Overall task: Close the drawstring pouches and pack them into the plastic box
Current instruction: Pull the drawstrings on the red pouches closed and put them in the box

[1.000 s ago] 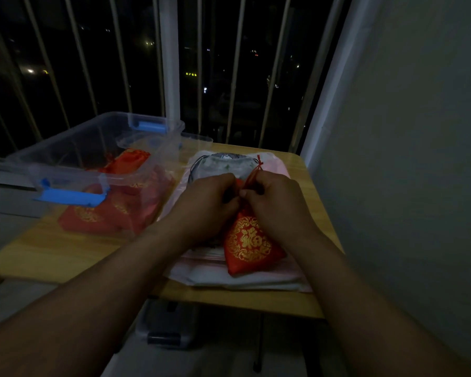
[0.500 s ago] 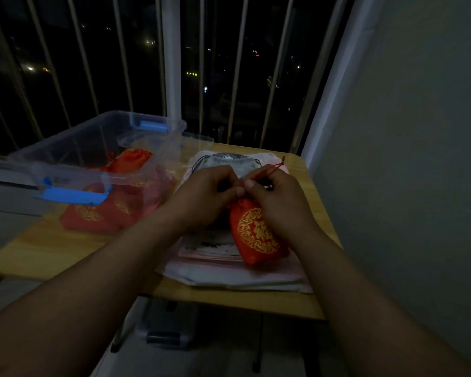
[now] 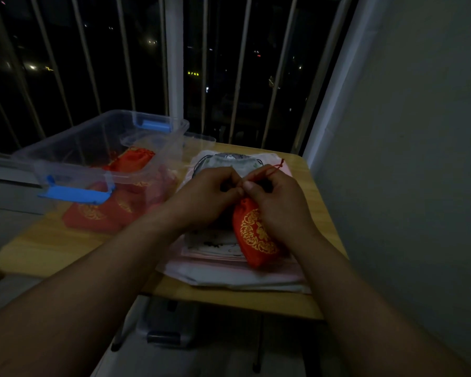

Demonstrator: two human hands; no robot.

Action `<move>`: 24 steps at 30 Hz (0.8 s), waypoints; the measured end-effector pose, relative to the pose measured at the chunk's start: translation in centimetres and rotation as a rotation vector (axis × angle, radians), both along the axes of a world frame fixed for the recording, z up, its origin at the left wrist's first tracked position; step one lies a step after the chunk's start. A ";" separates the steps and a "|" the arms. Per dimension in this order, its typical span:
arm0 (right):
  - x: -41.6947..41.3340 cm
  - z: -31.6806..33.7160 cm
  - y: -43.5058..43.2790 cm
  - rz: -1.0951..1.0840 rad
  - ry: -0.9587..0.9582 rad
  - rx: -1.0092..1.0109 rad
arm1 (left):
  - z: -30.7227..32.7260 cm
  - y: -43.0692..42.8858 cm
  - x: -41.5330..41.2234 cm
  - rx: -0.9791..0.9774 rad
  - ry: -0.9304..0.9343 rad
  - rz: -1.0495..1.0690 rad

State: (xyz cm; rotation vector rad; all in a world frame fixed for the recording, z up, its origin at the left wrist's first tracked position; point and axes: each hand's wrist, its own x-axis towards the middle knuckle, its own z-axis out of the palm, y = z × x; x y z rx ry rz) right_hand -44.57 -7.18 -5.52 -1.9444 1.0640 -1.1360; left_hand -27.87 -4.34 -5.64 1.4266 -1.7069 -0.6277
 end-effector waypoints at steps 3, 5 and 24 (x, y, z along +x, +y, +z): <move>-0.1 0.1 0.1 0.034 -0.029 0.024 | 0.1 0.0 0.6 0.061 0.038 -0.024; -0.2 0.1 0.0 0.042 -0.044 0.042 | 0.1 -0.1 0.8 0.078 0.076 -0.037; -0.8 0.0 -1.5 -0.161 -0.159 0.050 | -0.2 -0.3 0.6 -0.016 0.123 -0.009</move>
